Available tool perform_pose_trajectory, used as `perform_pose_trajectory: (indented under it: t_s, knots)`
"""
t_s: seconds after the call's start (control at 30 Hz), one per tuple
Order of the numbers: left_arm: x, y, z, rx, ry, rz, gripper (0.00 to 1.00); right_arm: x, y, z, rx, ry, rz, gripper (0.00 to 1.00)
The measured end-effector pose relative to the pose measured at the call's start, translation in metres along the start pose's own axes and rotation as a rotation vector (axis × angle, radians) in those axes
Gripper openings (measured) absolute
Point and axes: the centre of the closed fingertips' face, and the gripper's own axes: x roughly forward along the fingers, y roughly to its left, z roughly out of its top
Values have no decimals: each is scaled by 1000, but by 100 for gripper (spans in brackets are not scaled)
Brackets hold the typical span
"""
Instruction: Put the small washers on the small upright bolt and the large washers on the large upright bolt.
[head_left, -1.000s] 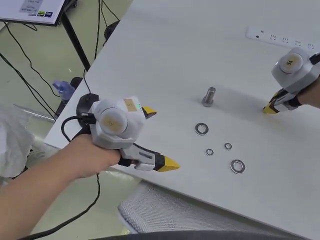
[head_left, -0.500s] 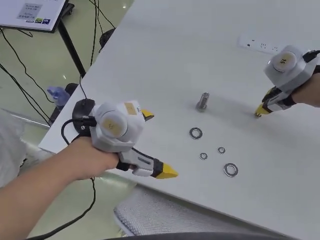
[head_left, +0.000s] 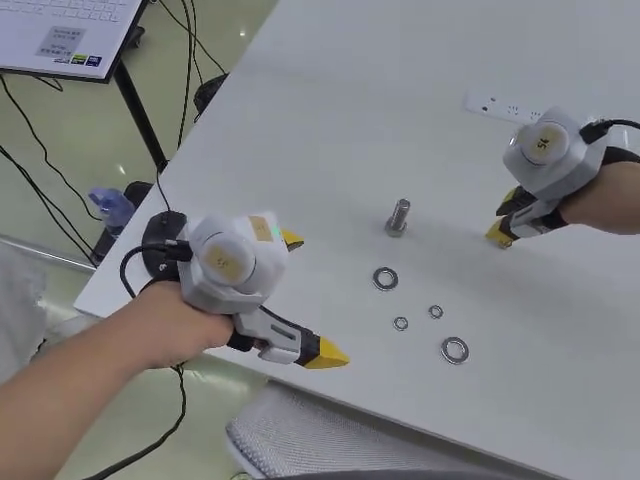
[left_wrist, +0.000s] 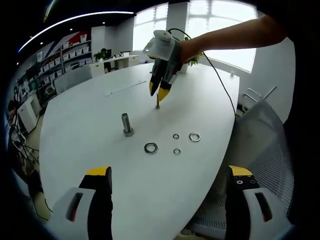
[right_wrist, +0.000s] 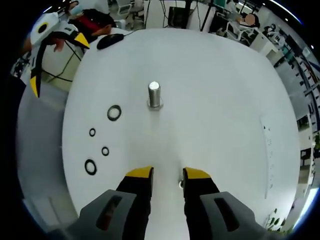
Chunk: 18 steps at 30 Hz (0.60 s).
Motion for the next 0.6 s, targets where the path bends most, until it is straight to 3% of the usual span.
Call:
perform_pose_trajectory:
  t_s: [0.23, 0.6]
  knots:
    - [1, -3, 3, 19, -3, -16, 95, -4, 24, 10, -19, -10, 26, 26]
    - [2, -3, 7, 32, -18, -20, 96, -3, 56, 8, -25, -10, 66, 27]
